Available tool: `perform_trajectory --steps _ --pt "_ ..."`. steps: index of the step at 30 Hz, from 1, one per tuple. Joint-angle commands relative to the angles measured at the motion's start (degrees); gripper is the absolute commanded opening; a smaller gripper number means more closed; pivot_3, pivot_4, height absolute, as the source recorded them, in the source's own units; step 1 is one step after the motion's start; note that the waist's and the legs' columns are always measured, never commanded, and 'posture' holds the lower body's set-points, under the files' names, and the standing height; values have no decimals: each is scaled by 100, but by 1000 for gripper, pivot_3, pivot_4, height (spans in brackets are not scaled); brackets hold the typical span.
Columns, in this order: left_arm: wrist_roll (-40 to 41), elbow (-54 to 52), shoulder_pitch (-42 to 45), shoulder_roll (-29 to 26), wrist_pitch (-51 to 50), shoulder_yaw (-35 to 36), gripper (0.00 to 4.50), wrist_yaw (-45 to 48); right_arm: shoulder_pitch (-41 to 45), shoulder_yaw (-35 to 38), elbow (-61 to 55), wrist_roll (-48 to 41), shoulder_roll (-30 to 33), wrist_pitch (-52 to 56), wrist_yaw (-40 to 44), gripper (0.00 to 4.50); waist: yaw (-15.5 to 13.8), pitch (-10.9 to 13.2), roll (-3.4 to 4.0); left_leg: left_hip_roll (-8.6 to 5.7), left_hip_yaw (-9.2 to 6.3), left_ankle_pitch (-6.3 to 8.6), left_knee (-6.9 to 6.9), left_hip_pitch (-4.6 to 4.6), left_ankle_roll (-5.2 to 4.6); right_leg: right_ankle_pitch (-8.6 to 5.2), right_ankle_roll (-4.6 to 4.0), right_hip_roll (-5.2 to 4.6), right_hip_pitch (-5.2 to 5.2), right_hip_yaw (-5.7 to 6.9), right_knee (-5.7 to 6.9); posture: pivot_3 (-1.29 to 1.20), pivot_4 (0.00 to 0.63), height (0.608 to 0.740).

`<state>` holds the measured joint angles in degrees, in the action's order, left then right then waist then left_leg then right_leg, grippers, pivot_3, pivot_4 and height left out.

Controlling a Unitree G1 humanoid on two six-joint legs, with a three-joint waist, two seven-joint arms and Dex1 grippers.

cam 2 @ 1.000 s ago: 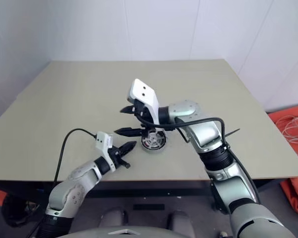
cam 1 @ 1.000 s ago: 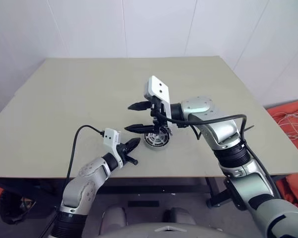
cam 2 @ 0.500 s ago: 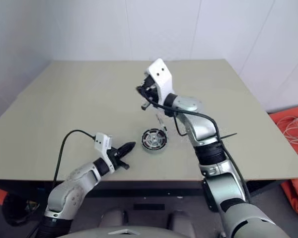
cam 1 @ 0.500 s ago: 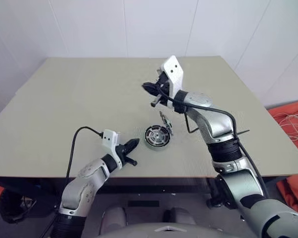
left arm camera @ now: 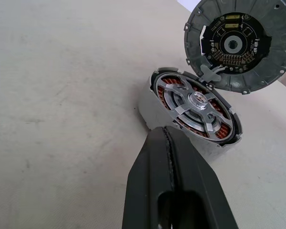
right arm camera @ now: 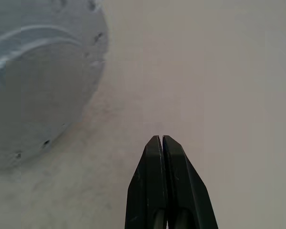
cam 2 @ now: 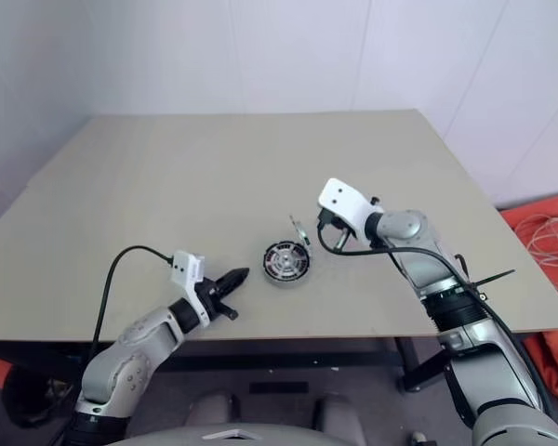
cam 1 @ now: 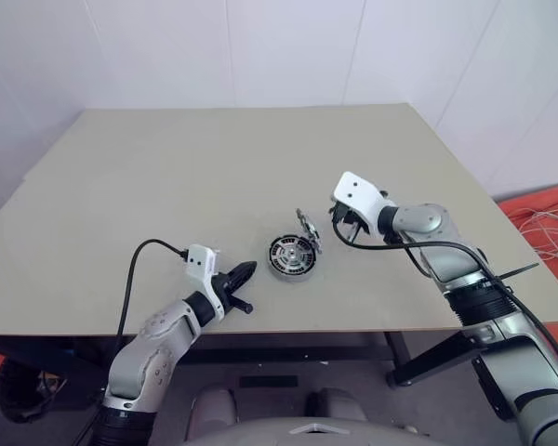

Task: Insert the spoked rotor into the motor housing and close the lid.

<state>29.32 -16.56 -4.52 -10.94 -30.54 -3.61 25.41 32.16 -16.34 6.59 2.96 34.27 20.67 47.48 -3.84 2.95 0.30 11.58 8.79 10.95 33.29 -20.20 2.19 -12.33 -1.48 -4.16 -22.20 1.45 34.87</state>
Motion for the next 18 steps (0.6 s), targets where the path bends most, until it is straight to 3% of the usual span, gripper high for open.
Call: perform_trajectory --steps 1,7,18 --pt "82 -195 76 -15 3 35 0 59 28 232 -554 -409 -55 328 287 18 -12 0 0 1 0 0 0 1 0 0 0 1 1 0 1 0 0 740" --pt "91 -223 64 -17 -30 27 0 45 -109 332 -821 -945 -184 694 611 18 -29 -1 -1 -2 -2 0 3 5 -1 0 0 -2 10 0 -1 0 0 740" --pt "101 -286 45 -26 -93 75 0 -4 -140 212 -733 -1132 -667 1077 519 18 -19 -1 -1 0 -1 0 2 6 0 0 0 -1 8 0 0 0 0 740"
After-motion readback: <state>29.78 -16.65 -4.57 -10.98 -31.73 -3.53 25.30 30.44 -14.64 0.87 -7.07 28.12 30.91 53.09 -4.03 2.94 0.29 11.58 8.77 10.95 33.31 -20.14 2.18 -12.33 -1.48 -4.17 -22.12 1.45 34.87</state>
